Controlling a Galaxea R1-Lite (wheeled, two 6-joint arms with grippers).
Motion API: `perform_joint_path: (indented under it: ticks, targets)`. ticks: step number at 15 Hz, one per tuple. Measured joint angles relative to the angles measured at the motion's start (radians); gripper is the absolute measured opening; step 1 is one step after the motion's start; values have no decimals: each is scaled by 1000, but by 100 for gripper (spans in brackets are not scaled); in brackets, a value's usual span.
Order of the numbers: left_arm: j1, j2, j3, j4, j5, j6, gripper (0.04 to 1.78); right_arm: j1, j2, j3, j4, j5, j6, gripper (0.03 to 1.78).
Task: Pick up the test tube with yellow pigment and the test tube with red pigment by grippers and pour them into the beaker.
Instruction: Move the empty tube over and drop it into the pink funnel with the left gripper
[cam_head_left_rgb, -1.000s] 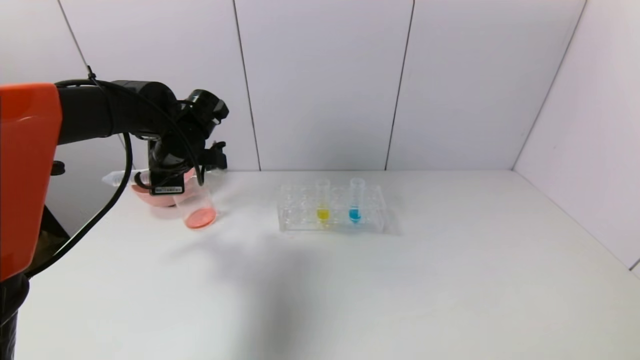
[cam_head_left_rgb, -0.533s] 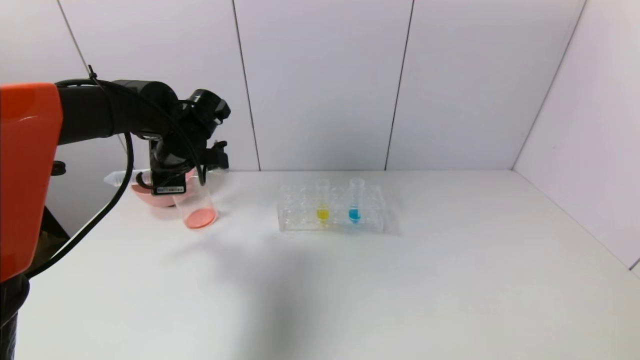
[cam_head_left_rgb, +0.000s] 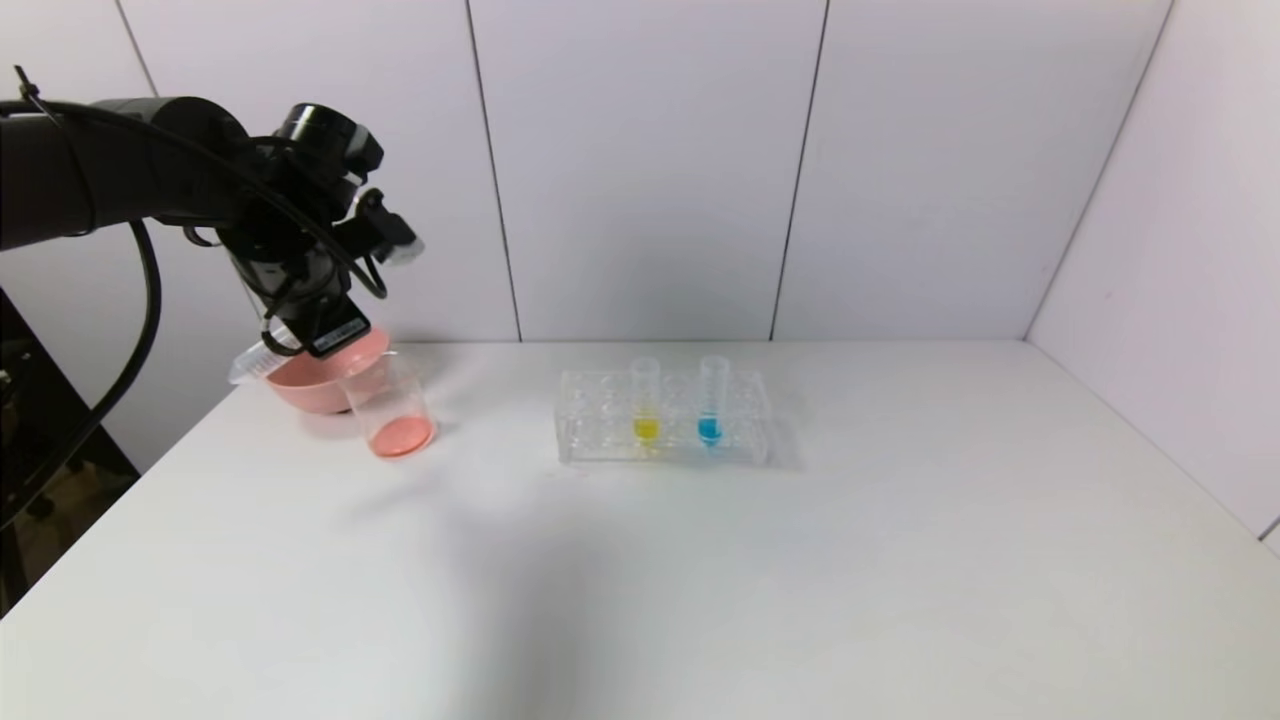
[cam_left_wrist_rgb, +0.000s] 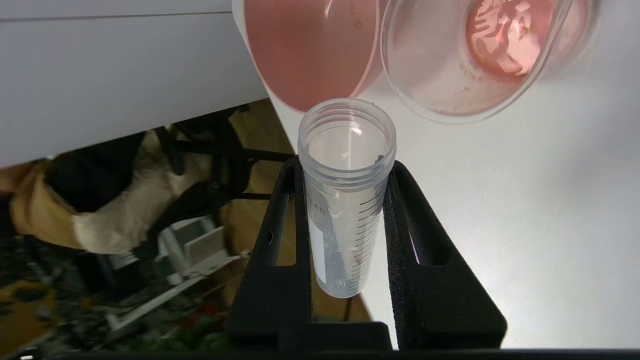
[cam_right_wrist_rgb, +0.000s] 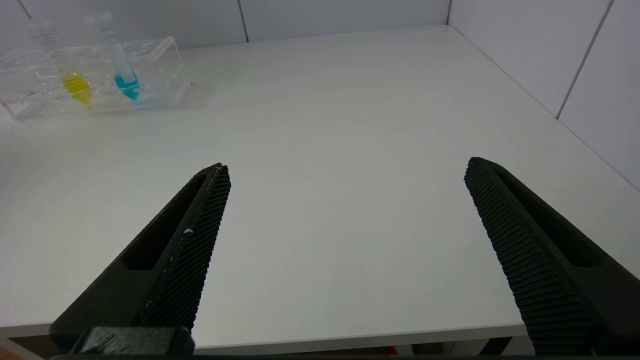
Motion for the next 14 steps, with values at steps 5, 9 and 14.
perform_joint_path:
  ticks: [5, 9, 14]
  targets:
    - [40, -60, 159, -288, -71, -529, 44, 0, 0, 0, 0, 0, 0, 171]
    - [100, -110, 479, -791, -87, -646, 44, 0, 0, 0, 0, 0, 0, 171]
    - [196, -110, 606, -1214, -166, -659, 44, 0, 0, 0, 0, 0, 0, 171]
